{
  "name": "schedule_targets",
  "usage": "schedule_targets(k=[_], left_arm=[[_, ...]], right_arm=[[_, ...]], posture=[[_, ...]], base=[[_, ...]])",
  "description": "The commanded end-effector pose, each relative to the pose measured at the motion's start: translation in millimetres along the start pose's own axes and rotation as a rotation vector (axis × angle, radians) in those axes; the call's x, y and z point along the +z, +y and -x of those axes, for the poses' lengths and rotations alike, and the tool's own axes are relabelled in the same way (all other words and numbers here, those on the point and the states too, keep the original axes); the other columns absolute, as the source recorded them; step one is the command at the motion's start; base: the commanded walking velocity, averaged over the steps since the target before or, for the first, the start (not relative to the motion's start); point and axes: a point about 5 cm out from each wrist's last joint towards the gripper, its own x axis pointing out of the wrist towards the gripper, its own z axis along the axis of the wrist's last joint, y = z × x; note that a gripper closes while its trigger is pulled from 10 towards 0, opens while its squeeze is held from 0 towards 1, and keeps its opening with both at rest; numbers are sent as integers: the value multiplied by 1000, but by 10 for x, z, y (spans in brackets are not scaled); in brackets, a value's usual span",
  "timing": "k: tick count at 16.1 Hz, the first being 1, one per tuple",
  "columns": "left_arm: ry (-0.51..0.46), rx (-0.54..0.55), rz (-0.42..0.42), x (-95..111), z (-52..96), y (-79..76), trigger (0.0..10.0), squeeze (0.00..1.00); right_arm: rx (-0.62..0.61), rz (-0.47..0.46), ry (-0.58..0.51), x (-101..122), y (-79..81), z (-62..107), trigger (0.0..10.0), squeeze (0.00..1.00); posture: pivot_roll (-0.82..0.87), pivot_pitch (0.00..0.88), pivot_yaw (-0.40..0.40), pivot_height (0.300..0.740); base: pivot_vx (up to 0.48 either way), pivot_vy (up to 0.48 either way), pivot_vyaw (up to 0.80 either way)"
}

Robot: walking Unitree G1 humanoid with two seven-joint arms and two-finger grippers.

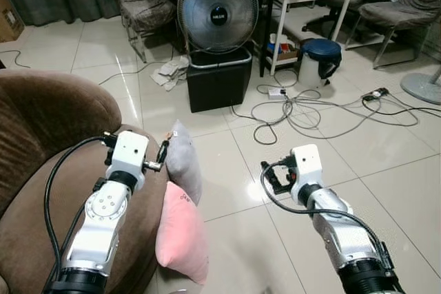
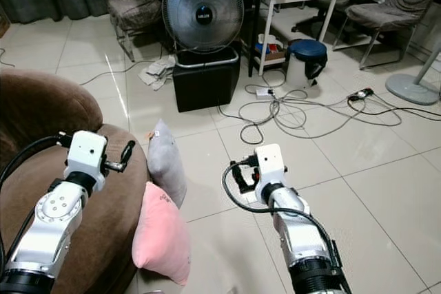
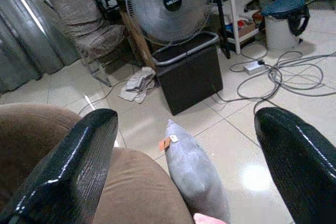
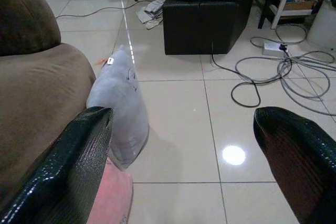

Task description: Move the pillow to the sofa from floor

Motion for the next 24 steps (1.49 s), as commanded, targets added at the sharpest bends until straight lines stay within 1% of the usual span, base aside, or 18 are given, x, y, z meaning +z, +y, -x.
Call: schedule_targets(k=[1,5,12,14,20,24], left_arm=[[5,-15,0,-20,1,-34,10000,0],[4,-21,3,-19,-1,-60,10000,0],[4,-23,4,-12,-11,-78,10000,0],[1,-23,2,-3,-18,-79,10000,0],[-20,-25,12,40,-35,-72,10000,0],[-24,-37,12,43,-30,-63,10000,0]], right_arm=[[0,-9,-14,35,5,4,10000,0],[1,-11,-16,34,5,10,10000,0],[-4,-17,-24,53,-2,5,10000,0],[-6,-18,-27,61,0,4,10000,0],[-10,-22,-28,59,2,-4,10000,0],[-13,-27,-28,54,7,-5,10000,0]], posture=[[38,0,29,740],[35,0,28,710],[35,0,27,644],[36,0,28,635],[36,0,31,635],[35,0,36,635]], base=[[0,0,0],[0,0,0],[0,0,0],[0,0,0],[0,0,0],[329,0,0]])
